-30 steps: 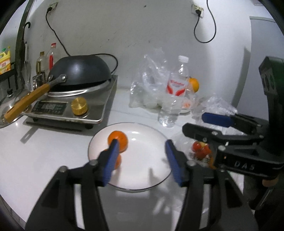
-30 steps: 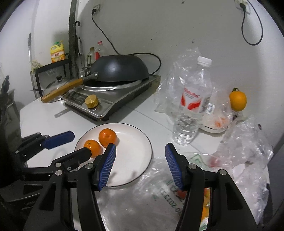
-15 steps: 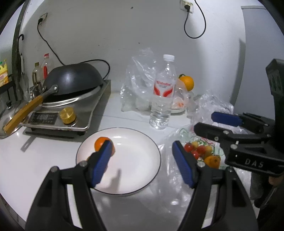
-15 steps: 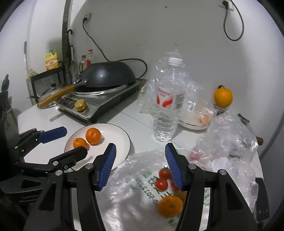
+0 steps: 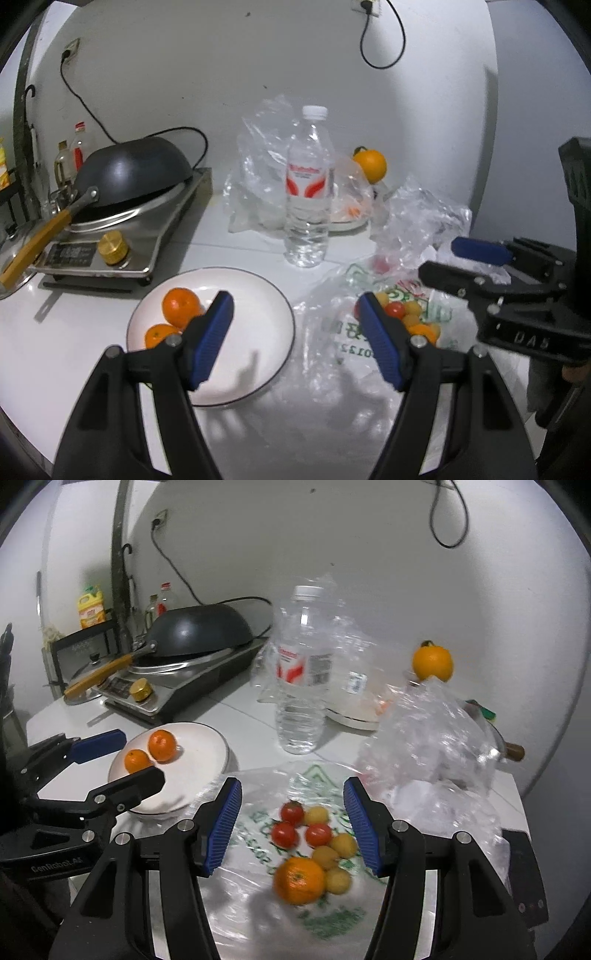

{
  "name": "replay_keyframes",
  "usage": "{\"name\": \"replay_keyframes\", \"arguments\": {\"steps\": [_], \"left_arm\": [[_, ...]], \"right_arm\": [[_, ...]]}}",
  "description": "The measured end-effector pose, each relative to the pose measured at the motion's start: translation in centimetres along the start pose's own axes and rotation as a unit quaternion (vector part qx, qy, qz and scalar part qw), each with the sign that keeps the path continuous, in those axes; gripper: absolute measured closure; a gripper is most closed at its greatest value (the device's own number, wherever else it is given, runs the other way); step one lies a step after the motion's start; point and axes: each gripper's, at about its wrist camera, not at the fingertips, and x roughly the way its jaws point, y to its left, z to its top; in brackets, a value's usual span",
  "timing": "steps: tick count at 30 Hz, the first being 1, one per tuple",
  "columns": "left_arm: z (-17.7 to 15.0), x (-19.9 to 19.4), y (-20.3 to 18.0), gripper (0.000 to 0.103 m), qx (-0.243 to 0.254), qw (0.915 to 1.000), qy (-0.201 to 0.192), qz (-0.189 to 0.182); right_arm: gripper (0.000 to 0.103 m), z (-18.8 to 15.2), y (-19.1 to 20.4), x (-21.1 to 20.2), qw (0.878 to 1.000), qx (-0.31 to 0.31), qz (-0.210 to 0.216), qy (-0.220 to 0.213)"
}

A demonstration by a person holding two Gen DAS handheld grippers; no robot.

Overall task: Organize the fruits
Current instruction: 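Move both tools back over the fruit bag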

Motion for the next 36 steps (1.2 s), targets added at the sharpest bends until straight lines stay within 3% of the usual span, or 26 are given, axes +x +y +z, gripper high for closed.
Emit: {"name": "replay_keyframes", "arguments": {"steps": [23,36], "left_arm": [[-1.2,3.2,-5.7,0.032,0.06,0.9965,0.045,-0.035],[-2.2,5.6,-10.3,0.032,0.103,0.9893,0.081,-0.065]], "right_arm": [[0.042,-5.1,-6.0,1.3,0.997,0.061,-0.01,0.045],[0.042,-6.3,-8.7,0.5,0.995,0.091,-0.017,0.041]]}}
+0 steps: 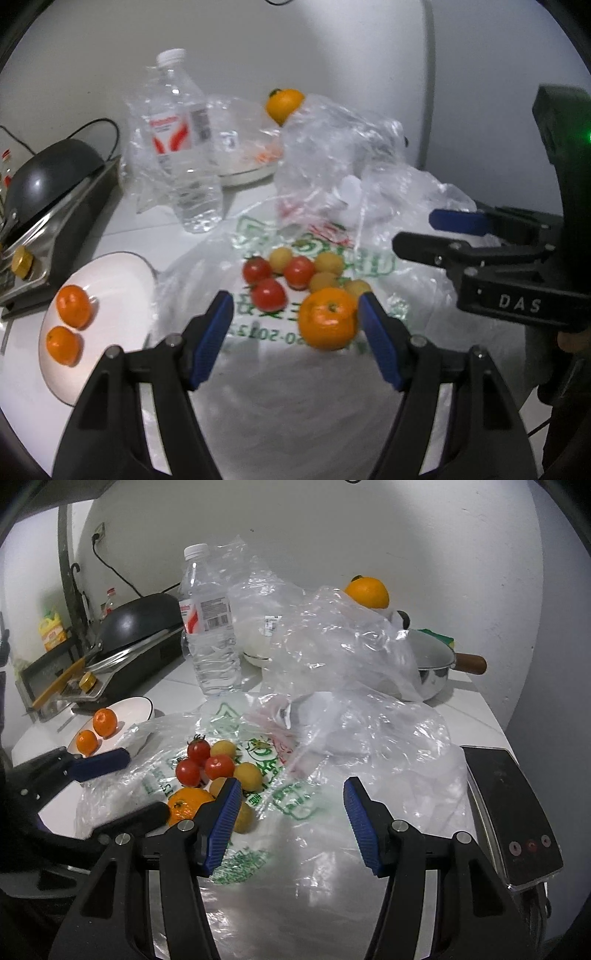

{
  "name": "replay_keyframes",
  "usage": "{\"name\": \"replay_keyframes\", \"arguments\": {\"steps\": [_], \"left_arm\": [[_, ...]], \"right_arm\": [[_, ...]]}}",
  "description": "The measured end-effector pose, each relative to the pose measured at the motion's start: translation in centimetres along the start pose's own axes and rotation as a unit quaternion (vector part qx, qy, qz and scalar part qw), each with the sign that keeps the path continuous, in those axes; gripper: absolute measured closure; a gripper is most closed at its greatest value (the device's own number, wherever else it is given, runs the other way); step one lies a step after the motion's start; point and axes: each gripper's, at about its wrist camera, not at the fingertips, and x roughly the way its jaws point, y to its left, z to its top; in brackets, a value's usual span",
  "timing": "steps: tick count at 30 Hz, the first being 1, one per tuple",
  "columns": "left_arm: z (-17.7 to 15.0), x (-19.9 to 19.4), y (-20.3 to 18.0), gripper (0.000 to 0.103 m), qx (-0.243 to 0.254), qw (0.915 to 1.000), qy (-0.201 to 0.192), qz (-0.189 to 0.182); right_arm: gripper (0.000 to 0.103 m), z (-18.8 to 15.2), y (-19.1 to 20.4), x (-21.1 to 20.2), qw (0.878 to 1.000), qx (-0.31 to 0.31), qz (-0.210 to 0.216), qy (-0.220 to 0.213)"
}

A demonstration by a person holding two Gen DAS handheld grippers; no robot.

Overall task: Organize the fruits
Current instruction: 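Move both tools back over the fruit bag, then grasp a mandarin with the left tool while the right tool grasps a yellow fruit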

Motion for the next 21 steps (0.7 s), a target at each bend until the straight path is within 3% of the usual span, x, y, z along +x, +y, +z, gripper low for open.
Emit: {"name": "replay_keyframes", "arguments": {"steps": [10,15,21], "left_arm": [[0.2,2.9,-1.5,0.033,0.008,0.9991,0.039,-0.014],[0.2,3.6,-1.4,0.056,0.01,0.9982,0.053,-0.028],[0.0,3.4,-1.1,0.057,0.008,0.9976,0.051,-0.046]], "right_arm": [[0.042,-0.1,-1.1,0.2,1.0,0.013,0.002,-0.002],[0.042,-0.1,-1.3,0.4,1.0,0.015,0.006,-0.003],[0.042,-0.1,-1.1,0.6,1.0,0.011,0.012,0.0]]}}
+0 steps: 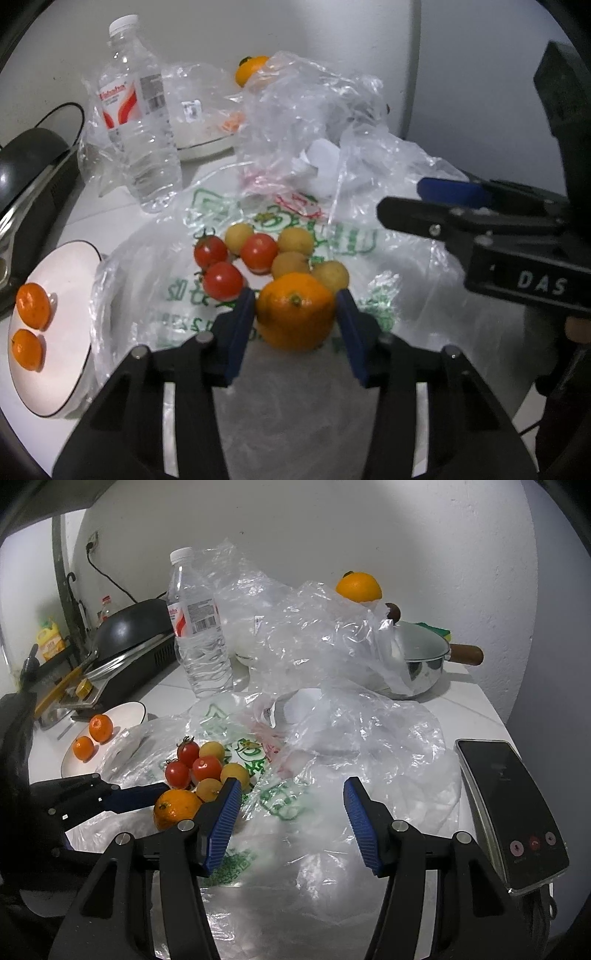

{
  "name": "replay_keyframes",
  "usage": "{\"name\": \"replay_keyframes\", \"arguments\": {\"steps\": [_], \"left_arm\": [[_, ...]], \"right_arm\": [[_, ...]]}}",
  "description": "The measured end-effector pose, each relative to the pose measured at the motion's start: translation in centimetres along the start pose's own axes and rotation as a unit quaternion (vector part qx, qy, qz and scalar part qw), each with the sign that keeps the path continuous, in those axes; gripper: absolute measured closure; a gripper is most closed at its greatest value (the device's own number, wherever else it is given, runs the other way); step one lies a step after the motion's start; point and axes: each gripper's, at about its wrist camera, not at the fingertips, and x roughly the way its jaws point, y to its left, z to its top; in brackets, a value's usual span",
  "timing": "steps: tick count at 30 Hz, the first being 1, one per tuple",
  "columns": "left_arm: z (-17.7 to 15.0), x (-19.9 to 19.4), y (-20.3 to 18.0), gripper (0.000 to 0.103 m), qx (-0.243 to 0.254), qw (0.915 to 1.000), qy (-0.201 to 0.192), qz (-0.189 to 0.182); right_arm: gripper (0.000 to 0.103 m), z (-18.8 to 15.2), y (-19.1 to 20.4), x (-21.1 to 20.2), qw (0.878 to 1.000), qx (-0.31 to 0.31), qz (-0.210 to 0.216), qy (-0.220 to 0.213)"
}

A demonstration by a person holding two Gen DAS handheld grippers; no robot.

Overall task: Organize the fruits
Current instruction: 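Grasp a mandarin with the left tool while the right tool grasps a yellow fruit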

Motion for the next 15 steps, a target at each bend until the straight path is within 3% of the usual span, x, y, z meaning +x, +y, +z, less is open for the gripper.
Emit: {"name": "replay_keyframes", "arguments": {"steps": [3,7,15], "left_arm": [[-0.1,-0.9,0.4,0.057,-0.002,1.0,-0.008,0.001],[0.0,-2.5,1.2,0.057,-0.009,0.9996,-0.027,0.006],[-0.1,-4.4,2.7,0.057,-0.014,0.9983,-0.055,0.014]], "right_arm": [[0.043,0.0,0.6,0.3,1.0,-0.009,0.014,0.007],[0.066,-0.2,2.1,1.2,0.999,-0.038,0.017,0.028],[0.07,0.2,3.8,1.0,0.998,-0.059,0.017,0.024]]}}
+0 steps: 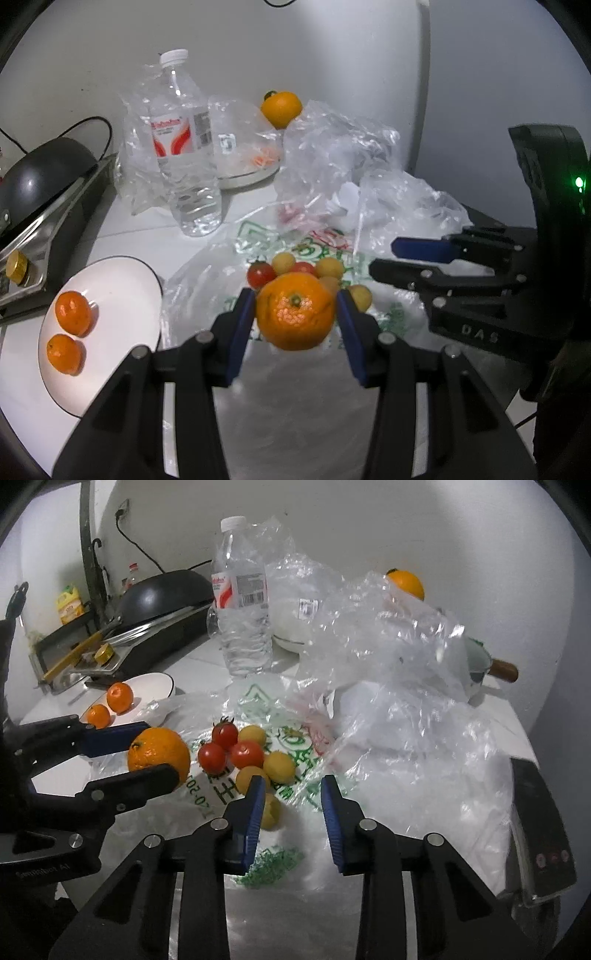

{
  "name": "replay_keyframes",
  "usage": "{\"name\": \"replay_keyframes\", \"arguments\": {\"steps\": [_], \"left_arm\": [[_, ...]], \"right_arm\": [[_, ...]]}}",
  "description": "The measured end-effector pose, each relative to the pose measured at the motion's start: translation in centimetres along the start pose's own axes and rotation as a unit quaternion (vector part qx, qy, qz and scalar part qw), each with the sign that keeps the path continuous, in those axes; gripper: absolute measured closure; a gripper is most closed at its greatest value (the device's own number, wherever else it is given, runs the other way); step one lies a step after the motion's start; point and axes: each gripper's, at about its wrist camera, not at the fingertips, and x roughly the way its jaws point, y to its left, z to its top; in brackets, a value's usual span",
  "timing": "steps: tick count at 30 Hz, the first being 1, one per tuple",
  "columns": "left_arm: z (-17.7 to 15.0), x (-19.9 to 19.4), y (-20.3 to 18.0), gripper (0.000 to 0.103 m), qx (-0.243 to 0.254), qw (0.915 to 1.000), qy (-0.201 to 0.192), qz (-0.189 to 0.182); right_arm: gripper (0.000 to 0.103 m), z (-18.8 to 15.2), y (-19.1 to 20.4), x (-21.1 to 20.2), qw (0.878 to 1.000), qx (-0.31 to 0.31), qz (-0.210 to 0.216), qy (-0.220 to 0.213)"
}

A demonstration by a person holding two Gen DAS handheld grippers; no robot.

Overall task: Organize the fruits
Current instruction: 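Grasp a mandarin with the left tool while the right tool grasps a yellow fruit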

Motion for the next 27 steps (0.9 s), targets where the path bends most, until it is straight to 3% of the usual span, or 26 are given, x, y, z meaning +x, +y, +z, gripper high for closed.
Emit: {"name": "replay_keyframes", "arguments": {"steps": [7,15,19,27], "left_arm": [[-0.2,-1.2,1.1,0.057,0.0,0.9999,-0.015,0.007],[-0.5,-2.2,2.5,0.057,-0.007,0.9994,-0.025,0.021],[-0.6,-2.6,3.0,0.057,-0.008,0.9992,-0.03,0.025],[-0.7,-2.9,3.8,0.057,-0.011,0.9988,-0.034,0.032]], "right_arm": [[0.07,-0.3,2.2,1.7,0.999,-0.027,0.016,0.033],[0.07,-0.5,2.7,3.4,0.997,-0.031,-0.002,0.066],[0.075,-0.7,2.9,3.7,0.997,-0.039,-0.007,0.069],[0.076,-0.3,3.3,3.3,0.997,-0.052,-0.017,0.063]]}}
